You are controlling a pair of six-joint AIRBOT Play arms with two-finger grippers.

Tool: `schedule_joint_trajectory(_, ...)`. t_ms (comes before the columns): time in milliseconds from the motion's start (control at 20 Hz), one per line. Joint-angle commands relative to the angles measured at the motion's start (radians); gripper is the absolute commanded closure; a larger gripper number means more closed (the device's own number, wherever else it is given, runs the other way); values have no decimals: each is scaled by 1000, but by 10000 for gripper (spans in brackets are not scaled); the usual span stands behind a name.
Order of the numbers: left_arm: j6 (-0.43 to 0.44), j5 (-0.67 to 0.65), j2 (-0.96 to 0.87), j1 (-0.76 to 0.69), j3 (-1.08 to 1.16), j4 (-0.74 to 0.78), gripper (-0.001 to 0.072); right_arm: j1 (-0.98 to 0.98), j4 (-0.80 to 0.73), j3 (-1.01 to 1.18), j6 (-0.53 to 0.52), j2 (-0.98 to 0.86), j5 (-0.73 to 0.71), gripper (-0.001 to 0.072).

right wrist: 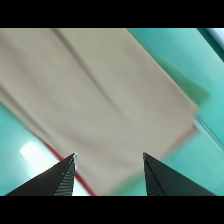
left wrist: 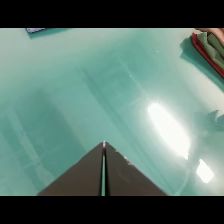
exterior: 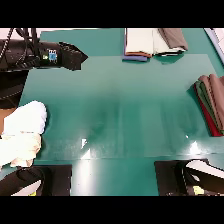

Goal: Fold the shirts.

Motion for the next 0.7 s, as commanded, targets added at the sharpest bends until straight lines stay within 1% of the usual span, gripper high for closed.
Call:
schedule_joint_trajectory(0, 0, 0, 0, 0, 0, 0, 687, 64, 260, 61, -1, 3, -18, 224)
schedule_joint_trajectory(100, 0, -1, 0, 0, 0, 0, 686, 182, 388, 69, -1, 19, -14, 226)
schedule_joint_trajectory(150, 0, 2, 0, 0, 0, 0, 686, 262, 412, 69, -1, 31, -16, 227)
schedule_joint_trajectory(350, 0, 6, 0, 0, 0, 0, 686, 621, 402, 69, -2, 61, -22, 228)
schedule_joint_trajectory(450, -1, -28, 0, 0, 0, 0, 686, 777, 394, 69, -2, 62, -24, 238)
schedule_joint_trajectory(500, 0, -47, 0, 0, 0, 0, 686, 853, 370, 69, -2, 62, -31, 253)
schedule_joint_trajectory(550, 0, -55, 0, 0, 0, 0, 686, 921, 341, 69, -2, 62, -39, 297)
schedule_joint_trajectory(650, 0, -43, 0, 0, 0, 0, 686, 1043, 265, 69, -2, 62, -45, 418)
